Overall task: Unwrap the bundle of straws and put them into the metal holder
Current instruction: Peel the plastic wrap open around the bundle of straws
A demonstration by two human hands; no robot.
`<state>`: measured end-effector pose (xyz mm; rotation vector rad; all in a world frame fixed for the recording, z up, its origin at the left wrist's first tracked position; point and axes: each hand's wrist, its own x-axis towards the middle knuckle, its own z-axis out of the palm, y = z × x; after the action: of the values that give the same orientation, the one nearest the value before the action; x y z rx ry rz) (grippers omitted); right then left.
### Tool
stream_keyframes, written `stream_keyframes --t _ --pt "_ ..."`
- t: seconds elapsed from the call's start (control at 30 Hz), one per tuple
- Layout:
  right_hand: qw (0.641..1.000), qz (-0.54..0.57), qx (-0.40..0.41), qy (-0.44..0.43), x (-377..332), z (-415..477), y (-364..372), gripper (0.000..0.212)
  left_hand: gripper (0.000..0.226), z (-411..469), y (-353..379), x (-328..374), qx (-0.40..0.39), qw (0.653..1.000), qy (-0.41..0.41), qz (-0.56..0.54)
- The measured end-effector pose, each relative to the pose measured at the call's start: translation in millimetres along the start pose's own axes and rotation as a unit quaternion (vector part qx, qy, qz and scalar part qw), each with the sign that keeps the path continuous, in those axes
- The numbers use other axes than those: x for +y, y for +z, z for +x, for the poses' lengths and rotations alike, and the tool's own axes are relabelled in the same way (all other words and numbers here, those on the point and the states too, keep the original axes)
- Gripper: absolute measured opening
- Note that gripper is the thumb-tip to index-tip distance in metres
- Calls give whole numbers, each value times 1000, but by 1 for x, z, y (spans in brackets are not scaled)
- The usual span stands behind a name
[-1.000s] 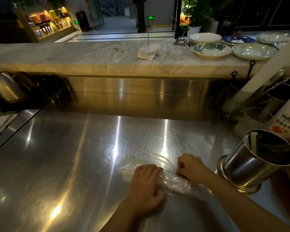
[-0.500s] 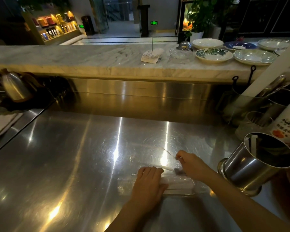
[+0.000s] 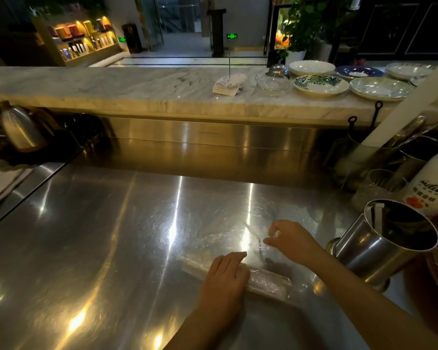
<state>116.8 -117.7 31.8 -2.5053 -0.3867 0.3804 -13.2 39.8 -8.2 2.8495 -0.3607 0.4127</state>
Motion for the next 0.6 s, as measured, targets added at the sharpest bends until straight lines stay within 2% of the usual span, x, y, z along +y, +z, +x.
stream_keyframes --t 0.03,0.17,0.23,0.37,0.6 --pt "1000 10 19 -3 -1 0 -3 14 29 -4 1 -1 2 1000 10 0" --pt "998 34 38 -22 -8 -2 -13 34 29 -20 0 -5 -19 999 39 1" --pt "998 32 37 -32 -11 -3 -15 36 29 -21 -1 -5 -28 999 23 7" --pt "997 32 42 -51 -15 -4 -15 36 46 -7 2 -3 -26 1000 -1 8" --pt "995 10 55 -77 -20 -8 -21 37 59 10 1 -4 -69 994 31 82"
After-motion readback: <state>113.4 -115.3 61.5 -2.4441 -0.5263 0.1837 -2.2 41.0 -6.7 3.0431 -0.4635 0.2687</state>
